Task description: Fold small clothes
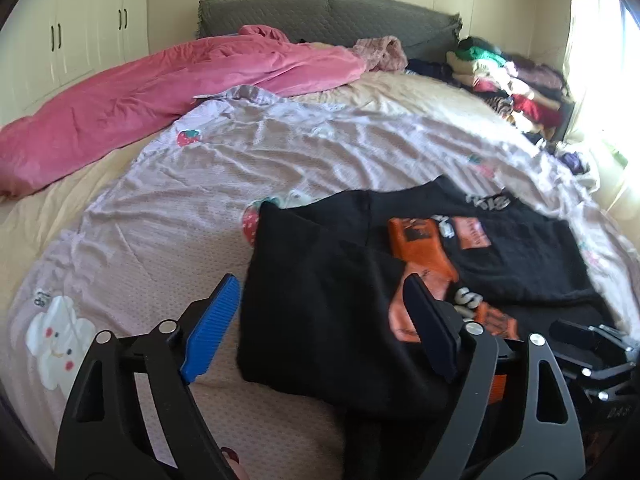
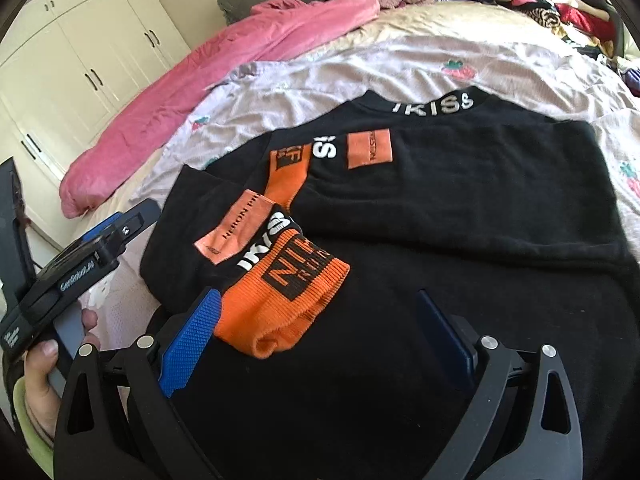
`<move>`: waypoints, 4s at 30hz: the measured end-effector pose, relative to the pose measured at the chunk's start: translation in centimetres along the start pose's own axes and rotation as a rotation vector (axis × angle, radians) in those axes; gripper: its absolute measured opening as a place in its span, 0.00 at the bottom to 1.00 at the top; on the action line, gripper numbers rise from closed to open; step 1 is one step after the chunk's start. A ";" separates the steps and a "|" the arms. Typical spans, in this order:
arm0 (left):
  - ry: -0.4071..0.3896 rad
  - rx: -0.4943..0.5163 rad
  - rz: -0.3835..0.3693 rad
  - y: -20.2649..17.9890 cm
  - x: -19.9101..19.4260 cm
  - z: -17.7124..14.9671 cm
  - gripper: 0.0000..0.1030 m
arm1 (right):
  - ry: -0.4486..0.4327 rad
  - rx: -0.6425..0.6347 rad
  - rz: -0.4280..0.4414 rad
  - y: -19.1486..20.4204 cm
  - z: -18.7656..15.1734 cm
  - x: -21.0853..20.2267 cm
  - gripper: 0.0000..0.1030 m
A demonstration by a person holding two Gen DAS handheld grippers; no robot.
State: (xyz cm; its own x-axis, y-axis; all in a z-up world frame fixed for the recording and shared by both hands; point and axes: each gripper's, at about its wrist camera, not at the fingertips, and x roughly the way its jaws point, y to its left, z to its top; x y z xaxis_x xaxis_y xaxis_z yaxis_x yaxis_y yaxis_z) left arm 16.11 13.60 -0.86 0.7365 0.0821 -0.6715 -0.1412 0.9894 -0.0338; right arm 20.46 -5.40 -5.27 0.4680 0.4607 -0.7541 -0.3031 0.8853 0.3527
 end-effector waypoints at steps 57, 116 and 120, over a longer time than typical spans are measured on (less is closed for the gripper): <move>-0.021 -0.098 -0.071 2.5 -0.6 0.5 0.76 | -0.357 -0.077 -0.230 -9.1 9.1 -10.1 0.08; 0.230 0.188 -0.267 -8.8 8.6 -0.4 0.70 | -0.028 -0.100 -0.271 -11.1 2.9 0.5 0.31; 0.227 0.195 -0.263 -8.9 8.5 -0.5 0.70 | -0.026 -0.089 -0.268 -11.2 3.0 0.7 0.31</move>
State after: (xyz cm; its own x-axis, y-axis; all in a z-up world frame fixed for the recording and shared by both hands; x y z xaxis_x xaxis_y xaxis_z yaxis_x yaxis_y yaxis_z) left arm 23.29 5.49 -6.62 0.5628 -0.1837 -0.8059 0.1766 0.9792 -0.0999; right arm 26.66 -14.82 -8.15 0.5621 0.2135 -0.7991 -0.2369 0.9672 0.0918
